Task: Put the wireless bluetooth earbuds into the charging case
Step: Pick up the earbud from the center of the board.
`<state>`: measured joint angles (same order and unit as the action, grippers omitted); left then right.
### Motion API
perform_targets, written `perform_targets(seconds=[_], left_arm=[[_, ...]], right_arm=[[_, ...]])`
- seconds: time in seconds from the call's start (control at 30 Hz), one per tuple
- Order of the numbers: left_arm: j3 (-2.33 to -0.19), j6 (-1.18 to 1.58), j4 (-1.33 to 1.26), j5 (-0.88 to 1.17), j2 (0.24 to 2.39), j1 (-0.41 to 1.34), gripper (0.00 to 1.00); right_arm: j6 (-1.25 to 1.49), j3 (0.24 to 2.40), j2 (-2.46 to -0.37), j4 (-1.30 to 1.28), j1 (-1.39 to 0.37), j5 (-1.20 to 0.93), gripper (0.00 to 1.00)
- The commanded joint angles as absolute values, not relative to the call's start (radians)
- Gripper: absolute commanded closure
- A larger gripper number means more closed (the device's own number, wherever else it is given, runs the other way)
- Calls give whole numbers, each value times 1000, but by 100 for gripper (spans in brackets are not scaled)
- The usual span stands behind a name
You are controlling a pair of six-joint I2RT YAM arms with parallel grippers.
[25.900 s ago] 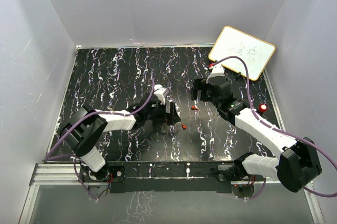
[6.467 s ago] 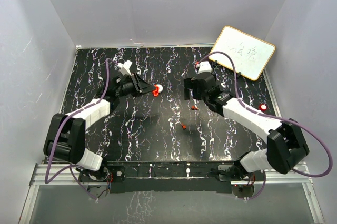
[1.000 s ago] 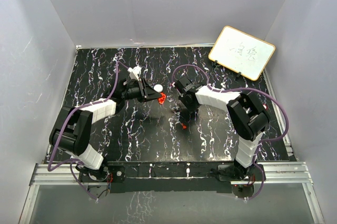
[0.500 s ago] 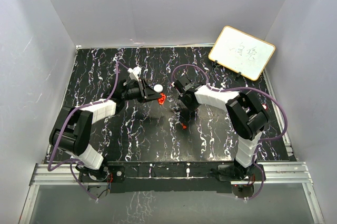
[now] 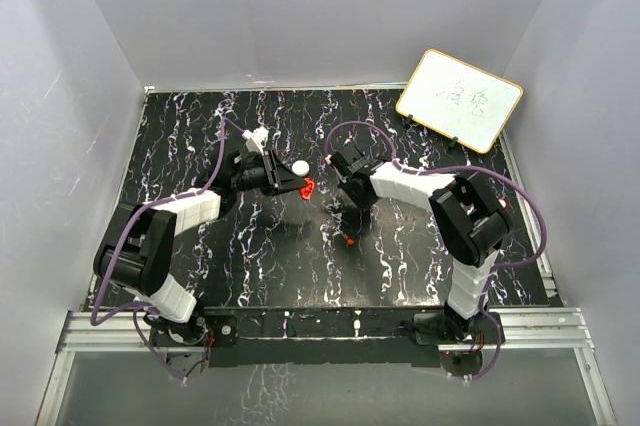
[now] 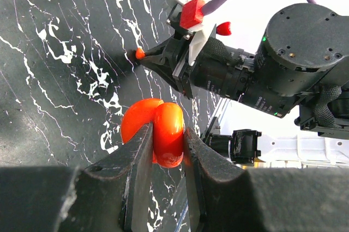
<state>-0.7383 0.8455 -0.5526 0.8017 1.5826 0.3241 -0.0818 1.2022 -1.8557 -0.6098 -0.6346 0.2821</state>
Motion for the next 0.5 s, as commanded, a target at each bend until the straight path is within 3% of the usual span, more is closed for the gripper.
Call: perform_targets(seconds=[0.0,0.47], left_arm=[[-752,847,-554,844,1543,328,100],[-801,1038,-716,931,1577,327,100]], right_arm=[[-80,1200,-1750,-494,-637,259,100],[-9,889,-1287,109,-636,-47,100]])
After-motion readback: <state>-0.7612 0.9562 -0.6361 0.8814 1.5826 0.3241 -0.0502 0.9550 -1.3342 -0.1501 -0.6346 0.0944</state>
